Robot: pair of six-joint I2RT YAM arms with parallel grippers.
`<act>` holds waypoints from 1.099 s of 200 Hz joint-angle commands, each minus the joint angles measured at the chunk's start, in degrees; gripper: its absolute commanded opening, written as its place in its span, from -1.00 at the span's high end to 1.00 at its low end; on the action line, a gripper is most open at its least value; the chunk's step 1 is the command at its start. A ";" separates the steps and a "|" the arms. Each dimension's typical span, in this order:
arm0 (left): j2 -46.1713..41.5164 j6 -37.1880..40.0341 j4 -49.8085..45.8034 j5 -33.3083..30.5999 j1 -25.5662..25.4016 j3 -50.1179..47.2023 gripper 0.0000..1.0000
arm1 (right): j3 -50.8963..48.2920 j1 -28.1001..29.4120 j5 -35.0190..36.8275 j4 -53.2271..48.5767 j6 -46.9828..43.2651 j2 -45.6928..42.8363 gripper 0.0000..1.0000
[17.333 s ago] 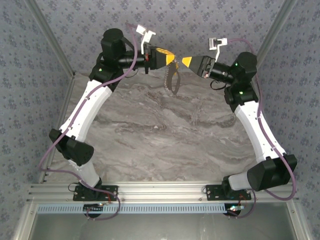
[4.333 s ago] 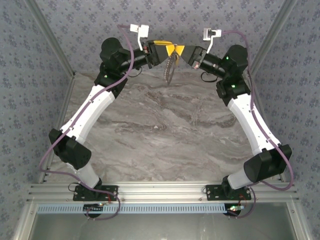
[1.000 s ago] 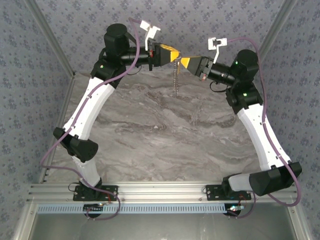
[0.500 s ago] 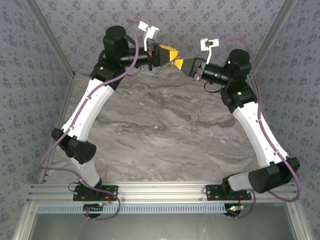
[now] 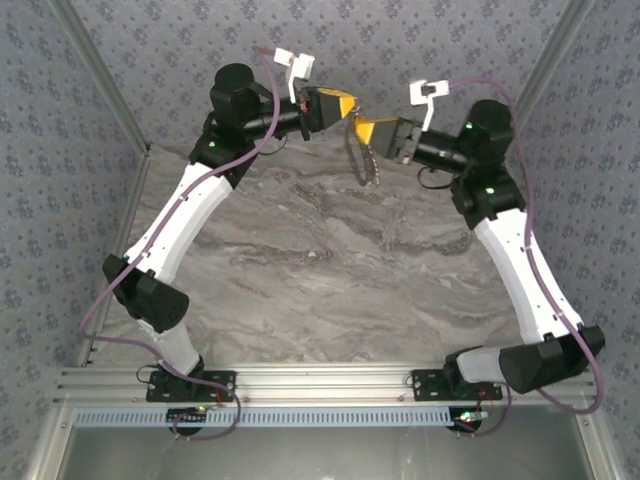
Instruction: Put the keys on the keyring
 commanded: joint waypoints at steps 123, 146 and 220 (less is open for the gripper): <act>-1.52 -13.88 21.38 3.29 -0.13 1.25 1.00 | 2.28 -1.86 5.69 24.00 14.14 4.79 0.07; -1.52 -13.99 21.30 3.21 -0.32 1.38 1.00 | 3.56 0.16 5.92 24.53 13.94 5.89 0.06; -1.87 -13.54 20.45 3.33 -0.52 1.34 1.00 | 5.65 2.65 6.39 24.27 13.46 6.67 0.06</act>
